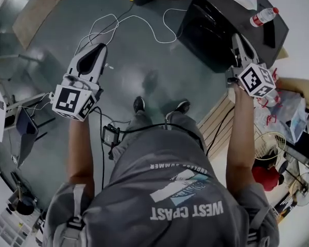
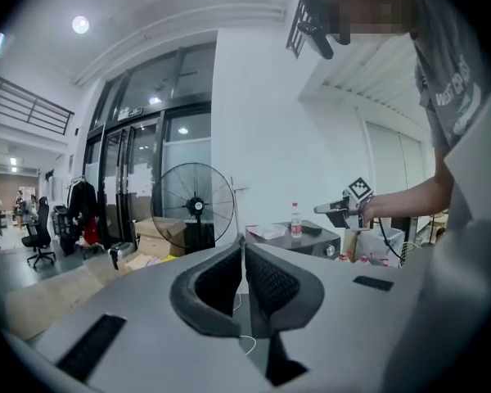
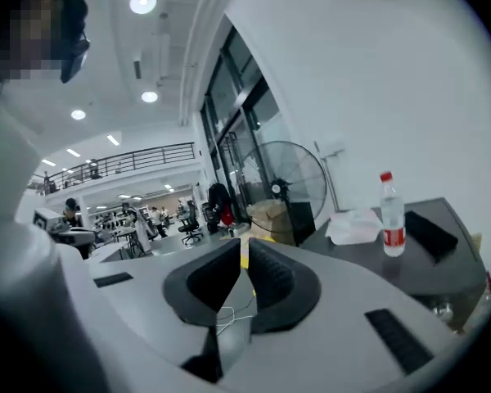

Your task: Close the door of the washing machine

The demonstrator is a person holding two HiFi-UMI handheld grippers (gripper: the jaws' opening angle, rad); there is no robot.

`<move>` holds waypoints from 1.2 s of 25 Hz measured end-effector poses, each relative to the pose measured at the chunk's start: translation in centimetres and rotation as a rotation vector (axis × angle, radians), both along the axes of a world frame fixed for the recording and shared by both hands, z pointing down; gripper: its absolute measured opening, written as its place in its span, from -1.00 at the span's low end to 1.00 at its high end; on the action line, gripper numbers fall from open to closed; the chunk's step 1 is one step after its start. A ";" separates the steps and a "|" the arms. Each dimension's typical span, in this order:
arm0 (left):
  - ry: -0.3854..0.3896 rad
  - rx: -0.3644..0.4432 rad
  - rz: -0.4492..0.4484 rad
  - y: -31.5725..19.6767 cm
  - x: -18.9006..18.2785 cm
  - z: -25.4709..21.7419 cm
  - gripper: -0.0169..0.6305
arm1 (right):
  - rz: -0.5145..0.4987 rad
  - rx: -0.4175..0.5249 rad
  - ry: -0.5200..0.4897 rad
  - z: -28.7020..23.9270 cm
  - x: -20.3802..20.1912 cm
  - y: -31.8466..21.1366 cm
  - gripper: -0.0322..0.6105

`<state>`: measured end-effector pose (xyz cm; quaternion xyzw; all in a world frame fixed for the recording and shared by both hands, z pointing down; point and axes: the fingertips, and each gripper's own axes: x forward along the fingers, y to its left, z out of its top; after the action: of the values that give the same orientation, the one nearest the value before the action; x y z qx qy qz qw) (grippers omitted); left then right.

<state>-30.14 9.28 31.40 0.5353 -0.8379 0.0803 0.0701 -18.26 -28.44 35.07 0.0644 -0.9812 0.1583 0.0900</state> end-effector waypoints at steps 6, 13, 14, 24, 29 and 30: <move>-0.041 0.017 0.060 0.8 1.4 -4.7 -0.86 | -0.120 0.164 -0.118 -11.7 3.2 8.1 -0.75; -0.097 0.034 0.150 1.2 2.7 -8.6 -0.86 | -0.189 0.339 -0.161 -19.6 6.8 15.9 -0.81; -0.099 0.037 0.160 1.6 2.9 -8.8 -0.86 | -0.190 0.354 -0.149 -19.8 7.3 16.8 -0.81; -0.097 0.070 0.202 4.1 1.7 -9.2 -0.86 | -0.152 0.395 -0.115 -20.3 8.3 21.0 -0.81; -0.080 0.084 0.225 4.3 1.7 -8.8 -0.86 | -0.102 0.401 -0.083 -19.9 9.2 20.5 -0.81; -0.077 0.086 0.232 4.2 1.7 -8.8 -0.86 | -0.091 0.404 -0.077 -20.0 9.5 20.4 -0.81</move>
<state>-28.48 13.44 22.62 0.6275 -0.7752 0.0725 0.0050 -8.77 -8.07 15.11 0.0305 -0.9976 -0.0435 0.0449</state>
